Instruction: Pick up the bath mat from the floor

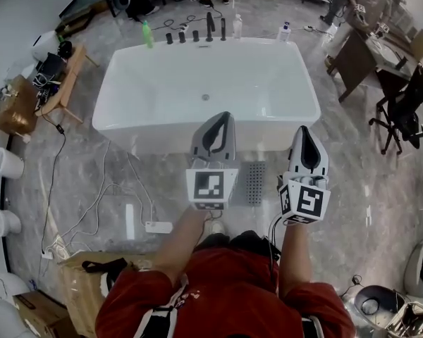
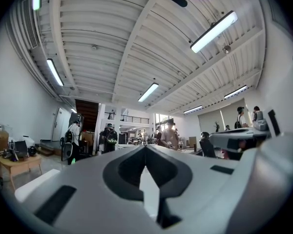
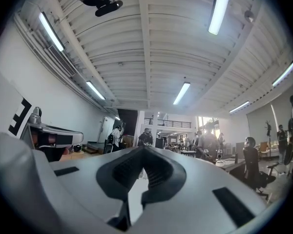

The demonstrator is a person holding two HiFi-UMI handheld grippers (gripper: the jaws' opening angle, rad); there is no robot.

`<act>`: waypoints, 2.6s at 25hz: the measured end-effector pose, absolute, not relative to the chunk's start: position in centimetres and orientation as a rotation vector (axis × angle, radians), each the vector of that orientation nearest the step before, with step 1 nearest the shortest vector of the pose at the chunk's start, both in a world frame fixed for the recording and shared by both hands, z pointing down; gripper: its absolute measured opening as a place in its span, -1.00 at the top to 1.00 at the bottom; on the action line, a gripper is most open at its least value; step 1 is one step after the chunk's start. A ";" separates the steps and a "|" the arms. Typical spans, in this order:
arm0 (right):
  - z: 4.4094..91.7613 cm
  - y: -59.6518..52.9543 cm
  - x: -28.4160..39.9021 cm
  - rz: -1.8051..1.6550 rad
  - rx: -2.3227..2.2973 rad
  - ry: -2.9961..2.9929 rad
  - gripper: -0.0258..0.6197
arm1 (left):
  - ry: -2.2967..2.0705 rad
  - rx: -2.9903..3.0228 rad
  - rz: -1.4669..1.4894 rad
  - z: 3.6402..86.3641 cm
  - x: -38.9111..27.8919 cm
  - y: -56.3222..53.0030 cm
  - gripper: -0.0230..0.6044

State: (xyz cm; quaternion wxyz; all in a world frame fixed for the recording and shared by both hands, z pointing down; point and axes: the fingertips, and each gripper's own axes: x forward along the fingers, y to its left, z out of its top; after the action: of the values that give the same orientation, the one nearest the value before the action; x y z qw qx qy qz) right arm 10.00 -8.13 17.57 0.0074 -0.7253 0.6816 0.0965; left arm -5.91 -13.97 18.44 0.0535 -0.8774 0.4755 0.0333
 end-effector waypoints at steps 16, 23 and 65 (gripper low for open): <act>18.5 -9.7 16.4 0.258 -2.254 2.123 0.88 | 1.527 -2.620 0.092 18.7 -2.0 -16.0 0.88; 20.7 -10.8 20.5 0.178 -2.233 2.152 0.88 | 1.577 -2.599 0.049 20.0 1.4 -16.3 0.88; 72.3 -14.8 17.9 -0.774 -2.488 2.490 0.88 | 1.734 -2.853 -0.622 67.5 -5.9 -19.5 0.88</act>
State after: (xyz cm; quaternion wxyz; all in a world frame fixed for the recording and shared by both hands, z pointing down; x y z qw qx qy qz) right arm 17.91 -14.83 72.30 -0.2289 -0.6720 0.6726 -0.2090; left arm -5.94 -19.46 67.49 -0.1268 -0.8333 0.5064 -0.1818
